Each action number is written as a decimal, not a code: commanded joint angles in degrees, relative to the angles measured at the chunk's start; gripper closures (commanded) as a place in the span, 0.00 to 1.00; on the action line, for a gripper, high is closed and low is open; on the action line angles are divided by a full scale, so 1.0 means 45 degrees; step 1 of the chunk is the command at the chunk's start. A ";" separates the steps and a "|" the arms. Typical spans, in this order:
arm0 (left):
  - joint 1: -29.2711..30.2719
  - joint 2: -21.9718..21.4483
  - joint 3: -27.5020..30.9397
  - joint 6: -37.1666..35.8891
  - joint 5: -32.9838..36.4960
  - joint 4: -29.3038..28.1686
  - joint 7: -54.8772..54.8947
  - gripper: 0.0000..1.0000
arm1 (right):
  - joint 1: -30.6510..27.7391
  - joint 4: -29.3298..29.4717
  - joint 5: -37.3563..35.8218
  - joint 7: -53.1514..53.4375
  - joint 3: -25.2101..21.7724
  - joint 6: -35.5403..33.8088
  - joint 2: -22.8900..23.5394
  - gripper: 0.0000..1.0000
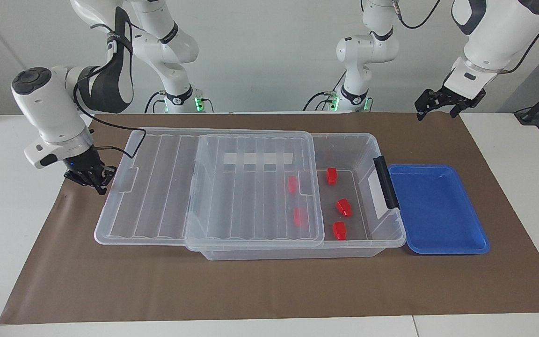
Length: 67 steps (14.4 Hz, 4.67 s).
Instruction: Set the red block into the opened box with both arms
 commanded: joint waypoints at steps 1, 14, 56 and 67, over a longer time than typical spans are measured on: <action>0.0225 -0.0144 -0.0110 -0.0244 -0.0166 0.0007 0.0077 0.00 | 0.0139 -0.0153 0.0304 -0.0678 0.0083 0.0163 0.0034 1.00; 0.0382 -0.0183 0.0007 -0.0264 -0.0166 0.0007 0.0038 0.00 | 0.2287 -0.0134 0.1200 0.1410 0.0083 0.0515 0.0093 1.00; 0.0206 -0.0223 -0.0071 0.1472 -0.0166 0.0007 -0.0001 0.00 | 0.1937 0.0606 -0.0418 0.2056 -0.0093 -0.1511 -0.0903 0.74; 0.0225 -0.0223 -0.0071 0.1982 -0.0166 -0.0110 -0.0001 0.00 | 0.1253 0.3519 -0.0281 0.2896 -0.0073 -0.7396 -0.1626 0.00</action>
